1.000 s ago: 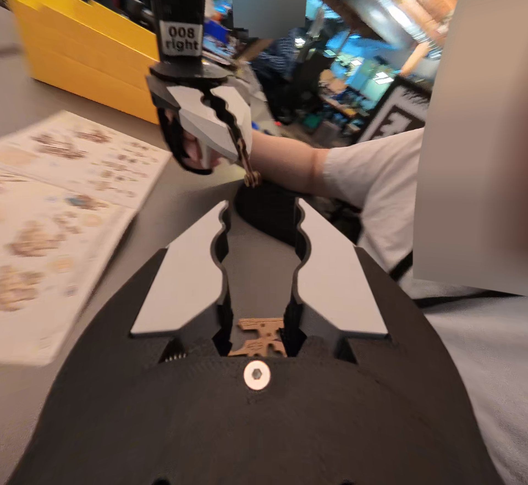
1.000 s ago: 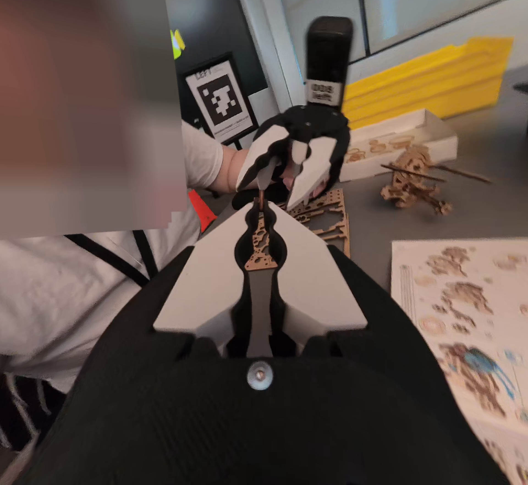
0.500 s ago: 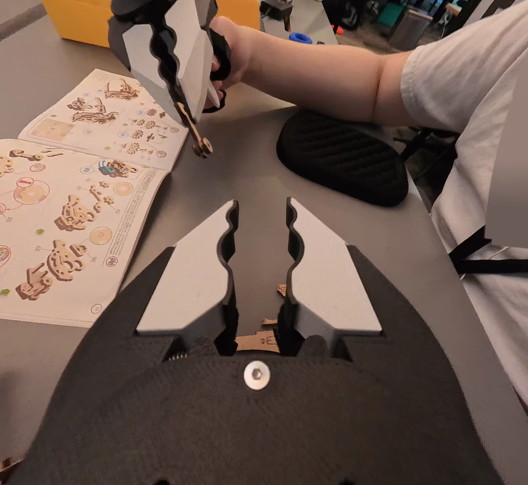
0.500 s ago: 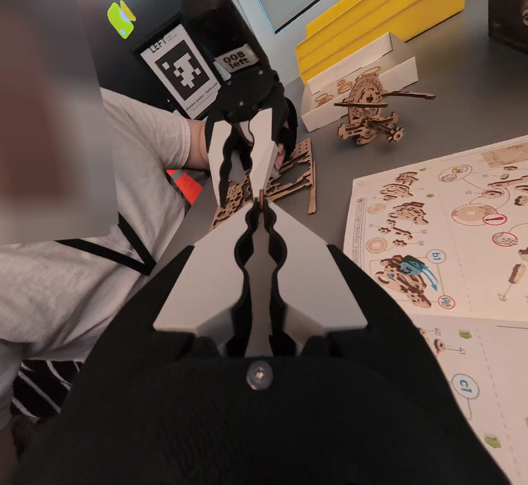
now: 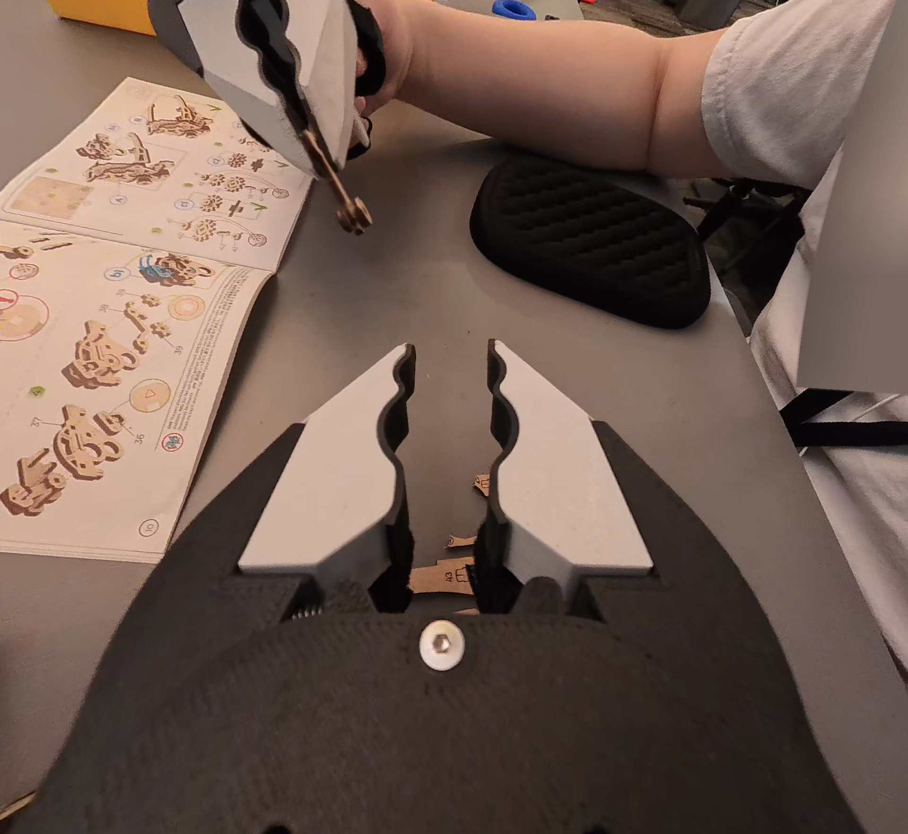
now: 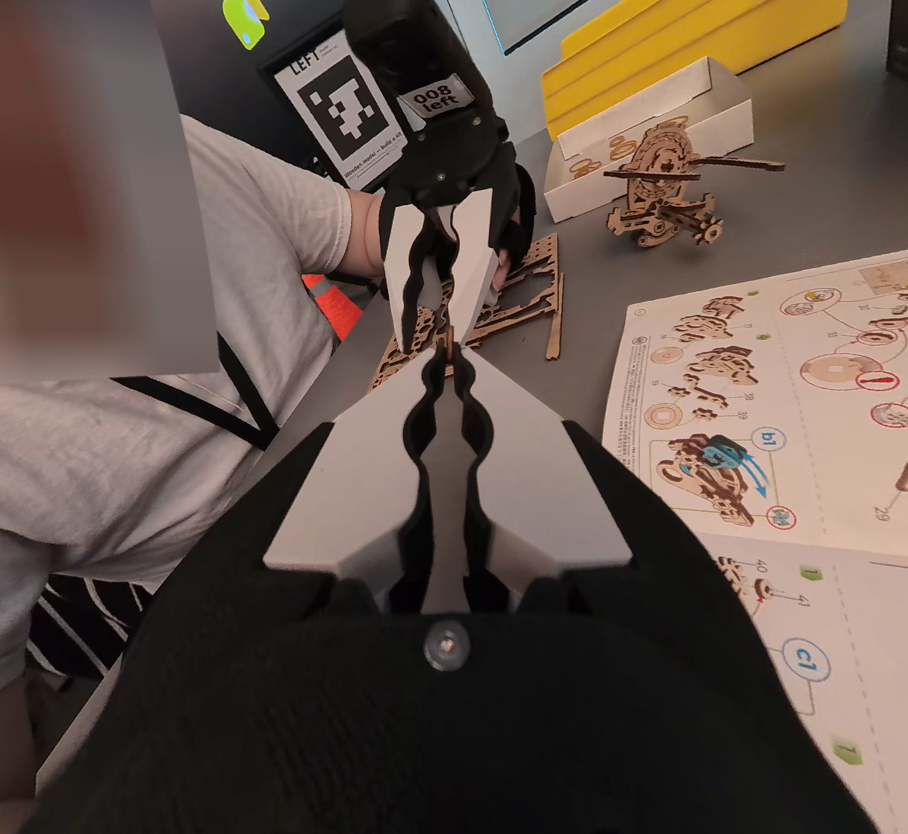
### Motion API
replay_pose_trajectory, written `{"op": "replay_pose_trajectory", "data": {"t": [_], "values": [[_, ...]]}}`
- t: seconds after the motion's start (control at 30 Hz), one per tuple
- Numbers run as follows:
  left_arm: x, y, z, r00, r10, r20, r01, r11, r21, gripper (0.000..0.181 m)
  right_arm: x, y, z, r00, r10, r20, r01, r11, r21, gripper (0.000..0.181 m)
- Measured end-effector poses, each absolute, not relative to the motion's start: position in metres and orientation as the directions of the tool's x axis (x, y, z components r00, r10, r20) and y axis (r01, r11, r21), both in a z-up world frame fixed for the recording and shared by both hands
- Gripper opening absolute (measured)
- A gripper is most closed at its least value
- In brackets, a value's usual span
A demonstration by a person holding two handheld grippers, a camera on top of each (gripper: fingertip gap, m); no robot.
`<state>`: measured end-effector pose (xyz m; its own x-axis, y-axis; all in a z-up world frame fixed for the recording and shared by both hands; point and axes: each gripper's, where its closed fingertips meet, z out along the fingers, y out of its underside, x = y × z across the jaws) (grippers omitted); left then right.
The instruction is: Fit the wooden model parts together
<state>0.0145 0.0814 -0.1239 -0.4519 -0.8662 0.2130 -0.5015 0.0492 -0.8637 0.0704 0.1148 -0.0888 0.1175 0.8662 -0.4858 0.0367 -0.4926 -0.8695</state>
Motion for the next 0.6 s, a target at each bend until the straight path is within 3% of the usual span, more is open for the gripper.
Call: {"op": "replay_pose_trajectory", "data": {"t": [0.6], "values": [[0.013,0.080,-0.130,-0.456,-0.872,0.178,-0.518,0.097,-0.850,0.026,0.064,0.098,-0.091,0.061,0.922,-0.383,0.081,-0.387,-0.918,0.001]]}}
